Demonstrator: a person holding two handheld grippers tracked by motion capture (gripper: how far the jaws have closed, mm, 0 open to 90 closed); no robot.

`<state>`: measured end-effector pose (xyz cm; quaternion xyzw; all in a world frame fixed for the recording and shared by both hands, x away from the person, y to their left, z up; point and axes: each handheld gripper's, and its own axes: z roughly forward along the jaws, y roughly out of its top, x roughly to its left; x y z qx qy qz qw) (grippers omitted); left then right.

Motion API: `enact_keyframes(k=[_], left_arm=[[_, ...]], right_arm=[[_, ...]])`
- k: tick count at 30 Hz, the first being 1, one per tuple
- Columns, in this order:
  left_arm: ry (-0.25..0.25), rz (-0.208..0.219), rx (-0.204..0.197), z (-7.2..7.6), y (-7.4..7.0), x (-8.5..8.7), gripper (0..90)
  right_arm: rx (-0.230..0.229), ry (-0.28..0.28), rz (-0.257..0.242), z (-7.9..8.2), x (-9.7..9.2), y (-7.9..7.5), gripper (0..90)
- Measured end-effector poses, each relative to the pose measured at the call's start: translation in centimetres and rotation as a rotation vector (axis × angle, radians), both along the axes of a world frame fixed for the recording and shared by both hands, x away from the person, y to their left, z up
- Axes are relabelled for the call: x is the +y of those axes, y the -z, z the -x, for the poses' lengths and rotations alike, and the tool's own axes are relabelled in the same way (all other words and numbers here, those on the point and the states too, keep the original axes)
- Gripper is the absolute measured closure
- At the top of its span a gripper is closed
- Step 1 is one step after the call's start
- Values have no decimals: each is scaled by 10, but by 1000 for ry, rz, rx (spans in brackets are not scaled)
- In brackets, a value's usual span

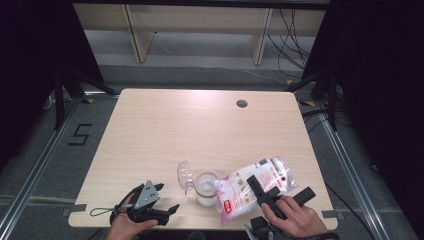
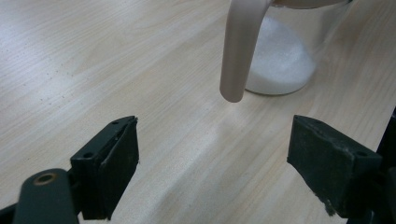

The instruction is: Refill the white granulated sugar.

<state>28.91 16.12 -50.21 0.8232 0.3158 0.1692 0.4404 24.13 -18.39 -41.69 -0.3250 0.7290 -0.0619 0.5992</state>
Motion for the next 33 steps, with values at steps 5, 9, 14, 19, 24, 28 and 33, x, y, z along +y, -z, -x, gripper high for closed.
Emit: enact_keyframes(k=[5,9,14,19,24,28,33], left_arm=[[3,-1,7,0,-1,0,162],[1,-13,-3,0,0,0,162],[-4,-9,-2,0,0,0,162],[-4,-9,-2,0,0,0,162],[-2,-4,-3,0,0,0,162],[1,-15,-6,0,-1,0,162],[0,-5,-4,0,0,0,162]], right_arm=[[8,-5,1,-1,0,3,694],[3,-5,-2,0,0,1,694],[0,-4,-2,0,0,0,694],[-1,-3,3,0,0,1,695],[5,9,5,0,1,1,696],[-5,2,10,0,1,3,697],[-9,0,8,1,2,1,697]])
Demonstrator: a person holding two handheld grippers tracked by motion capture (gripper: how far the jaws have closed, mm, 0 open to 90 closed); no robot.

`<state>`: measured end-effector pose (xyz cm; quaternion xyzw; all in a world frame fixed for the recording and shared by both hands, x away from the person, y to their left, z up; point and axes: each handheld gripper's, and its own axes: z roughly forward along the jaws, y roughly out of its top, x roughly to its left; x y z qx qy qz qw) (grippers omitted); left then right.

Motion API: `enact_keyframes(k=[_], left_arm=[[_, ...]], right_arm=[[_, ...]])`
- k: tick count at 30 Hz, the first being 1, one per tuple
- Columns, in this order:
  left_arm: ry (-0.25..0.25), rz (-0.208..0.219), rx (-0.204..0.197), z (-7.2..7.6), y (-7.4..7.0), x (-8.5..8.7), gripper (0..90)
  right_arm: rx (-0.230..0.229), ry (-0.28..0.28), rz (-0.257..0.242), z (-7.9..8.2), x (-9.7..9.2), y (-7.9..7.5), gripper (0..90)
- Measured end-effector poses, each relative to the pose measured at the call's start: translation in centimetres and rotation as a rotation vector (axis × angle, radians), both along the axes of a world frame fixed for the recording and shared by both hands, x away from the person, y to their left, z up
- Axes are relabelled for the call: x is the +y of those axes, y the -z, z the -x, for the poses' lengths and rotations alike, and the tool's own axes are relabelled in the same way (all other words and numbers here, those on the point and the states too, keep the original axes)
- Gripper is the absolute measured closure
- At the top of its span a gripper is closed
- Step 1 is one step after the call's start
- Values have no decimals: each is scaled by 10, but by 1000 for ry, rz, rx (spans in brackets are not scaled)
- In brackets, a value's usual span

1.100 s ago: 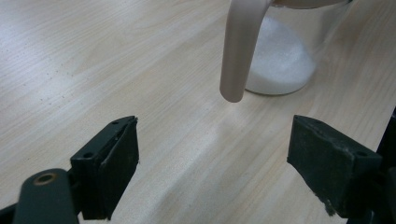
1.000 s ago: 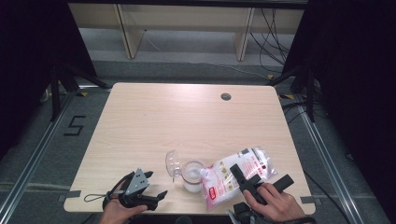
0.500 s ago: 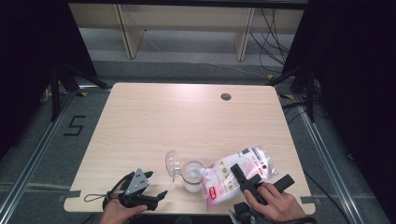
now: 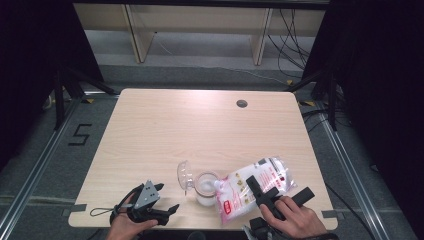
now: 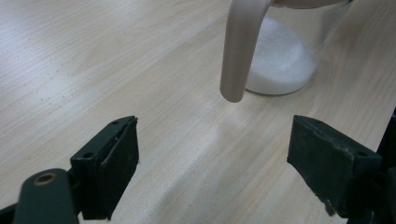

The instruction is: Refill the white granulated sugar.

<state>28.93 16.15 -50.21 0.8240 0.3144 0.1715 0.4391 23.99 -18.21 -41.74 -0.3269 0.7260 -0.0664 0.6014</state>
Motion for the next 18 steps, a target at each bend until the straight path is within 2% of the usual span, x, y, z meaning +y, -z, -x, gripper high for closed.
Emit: enact_keyframes(k=[6,11,14,15,16,17,18], left_arm=[[-2,10,3,0,0,0,162],[1,-4,-5,0,0,0,162],[-1,10,2,0,0,-1,162],[-2,-5,1,0,0,0,162],[0,4,1,0,0,0,162],[2,8,-3,0,0,0,162],[2,8,-3,0,0,0,162]], right_arm=[[-4,-6,16,0,0,-1,698],[-2,0,6,0,0,0,698],[5,6,6,0,1,-1,698],[-1,3,2,1,1,-1,698],[2,6,-2,1,0,-1,698],[0,8,21,1,0,-3,698],[0,8,21,1,0,-3,698]])
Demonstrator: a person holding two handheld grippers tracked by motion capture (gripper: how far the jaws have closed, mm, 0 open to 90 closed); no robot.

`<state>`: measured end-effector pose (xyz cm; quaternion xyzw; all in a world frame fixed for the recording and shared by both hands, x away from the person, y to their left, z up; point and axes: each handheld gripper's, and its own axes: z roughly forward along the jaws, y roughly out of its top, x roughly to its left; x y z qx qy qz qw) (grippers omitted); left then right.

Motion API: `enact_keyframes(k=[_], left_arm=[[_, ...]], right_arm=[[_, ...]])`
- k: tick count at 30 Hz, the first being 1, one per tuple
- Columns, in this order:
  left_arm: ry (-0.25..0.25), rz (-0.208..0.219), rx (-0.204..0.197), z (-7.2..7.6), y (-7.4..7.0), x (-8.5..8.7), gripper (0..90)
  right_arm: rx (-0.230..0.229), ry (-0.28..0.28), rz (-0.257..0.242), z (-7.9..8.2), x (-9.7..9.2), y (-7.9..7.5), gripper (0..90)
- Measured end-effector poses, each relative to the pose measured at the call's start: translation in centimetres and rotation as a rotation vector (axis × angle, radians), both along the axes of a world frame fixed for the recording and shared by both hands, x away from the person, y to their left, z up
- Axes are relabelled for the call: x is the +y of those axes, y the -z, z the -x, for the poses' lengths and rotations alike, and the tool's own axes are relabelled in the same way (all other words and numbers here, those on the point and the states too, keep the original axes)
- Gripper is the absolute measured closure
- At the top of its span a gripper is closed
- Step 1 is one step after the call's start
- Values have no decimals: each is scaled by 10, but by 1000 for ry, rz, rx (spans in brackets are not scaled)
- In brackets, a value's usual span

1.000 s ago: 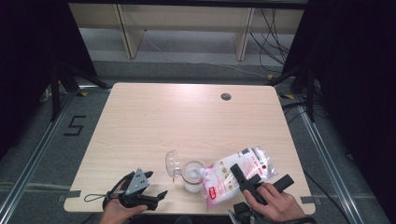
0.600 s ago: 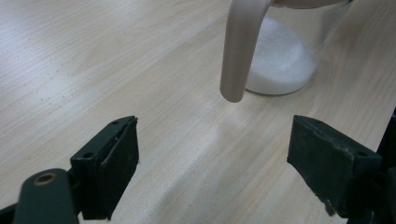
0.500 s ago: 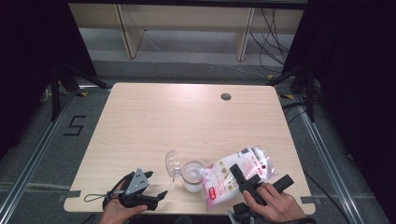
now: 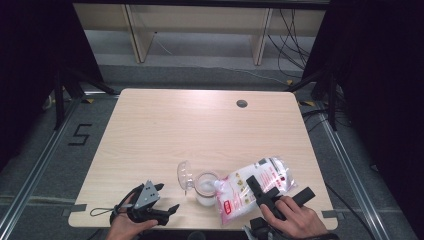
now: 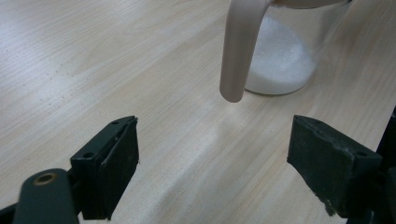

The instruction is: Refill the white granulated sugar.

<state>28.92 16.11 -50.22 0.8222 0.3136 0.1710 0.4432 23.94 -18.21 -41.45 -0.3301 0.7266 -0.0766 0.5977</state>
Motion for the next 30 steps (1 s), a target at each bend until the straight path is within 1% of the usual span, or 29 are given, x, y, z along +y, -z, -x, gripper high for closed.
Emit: enact_keyframes(k=[3,4,6,14,15,16,19,23,25,30], left_arm=[[-3,1,6,0,0,0,162],[-3,-4,5,0,0,0,162],[1,-3,1,0,0,0,162],[-4,1,5,0,0,0,162],[-3,1,5,0,0,0,162],[-4,1,5,0,0,0,162],[-5,4,4,0,0,0,162],[-2,-3,9,0,-1,0,162],[-4,3,4,0,0,0,162],[0,-4,11,0,-1,1,162]], right_arm=[[5,0,-14,0,-1,1,698],[5,-4,-27,-1,-1,2,698],[7,-2,-25,0,-1,2,698],[8,-3,-29,-1,-1,2,699],[7,-1,1,0,-1,0,699],[8,-7,-32,0,-1,1,699],[8,-6,-34,0,-1,1,699],[9,-4,-32,-1,-1,1,699],[9,-4,-35,0,-1,1,699],[16,-6,-38,-1,-2,1,701]])
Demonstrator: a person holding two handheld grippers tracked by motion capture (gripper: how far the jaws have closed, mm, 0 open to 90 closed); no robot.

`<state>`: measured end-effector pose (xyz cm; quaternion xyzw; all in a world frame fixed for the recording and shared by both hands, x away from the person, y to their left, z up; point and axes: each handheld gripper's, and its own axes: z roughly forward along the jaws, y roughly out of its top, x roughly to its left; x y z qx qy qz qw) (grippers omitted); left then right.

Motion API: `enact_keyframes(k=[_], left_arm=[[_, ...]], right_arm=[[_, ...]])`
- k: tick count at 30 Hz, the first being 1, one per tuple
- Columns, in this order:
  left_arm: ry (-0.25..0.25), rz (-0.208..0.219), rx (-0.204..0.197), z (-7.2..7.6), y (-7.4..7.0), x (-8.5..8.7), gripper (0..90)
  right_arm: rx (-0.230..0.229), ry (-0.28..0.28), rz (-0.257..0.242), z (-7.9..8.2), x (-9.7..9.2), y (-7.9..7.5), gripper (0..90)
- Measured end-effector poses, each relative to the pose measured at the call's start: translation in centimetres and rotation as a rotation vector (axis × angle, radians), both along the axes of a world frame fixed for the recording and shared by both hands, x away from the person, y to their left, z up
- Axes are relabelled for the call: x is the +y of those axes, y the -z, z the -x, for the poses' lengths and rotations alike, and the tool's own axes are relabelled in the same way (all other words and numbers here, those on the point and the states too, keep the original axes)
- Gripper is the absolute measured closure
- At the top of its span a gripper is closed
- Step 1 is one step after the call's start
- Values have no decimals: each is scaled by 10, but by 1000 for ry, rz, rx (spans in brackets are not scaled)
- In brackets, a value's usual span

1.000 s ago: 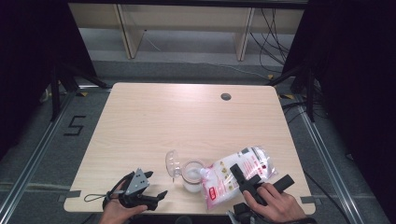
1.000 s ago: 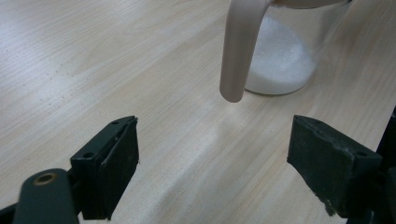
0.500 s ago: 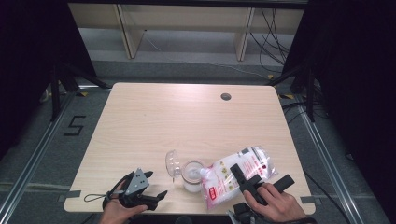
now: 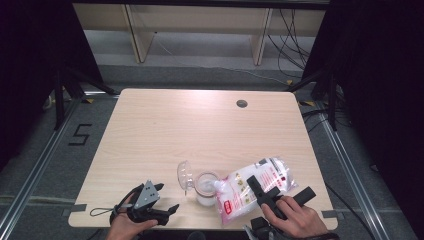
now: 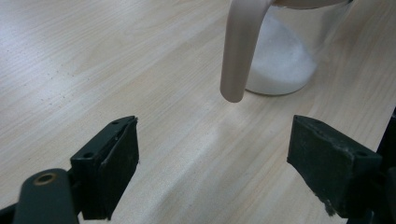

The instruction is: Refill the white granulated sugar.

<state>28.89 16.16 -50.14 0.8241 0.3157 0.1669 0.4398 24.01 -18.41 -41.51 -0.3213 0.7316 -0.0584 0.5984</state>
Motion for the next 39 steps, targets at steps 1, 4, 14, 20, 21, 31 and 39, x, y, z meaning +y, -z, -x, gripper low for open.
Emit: enact_keyframes(k=[1,4,14,20,21,31,39], left_arm=[[0,0,0,0,0,0,162],[-3,2,-1,0,0,0,162],[-2,1,-1,0,0,0,162],[-4,4,-5,0,1,0,162],[-3,5,-4,0,1,0,162],[-10,4,-8,0,0,0,162],[-10,5,-9,0,0,0,162]], right_arm=[[0,0,0,0,0,0,701],[2,5,-3,0,-1,0,701],[-10,7,11,1,0,0,702],[-6,8,8,0,-1,-1,703],[-6,8,8,0,-1,-1,703],[-5,4,5,0,-1,0,704],[-4,7,22,0,-1,-2,705]])
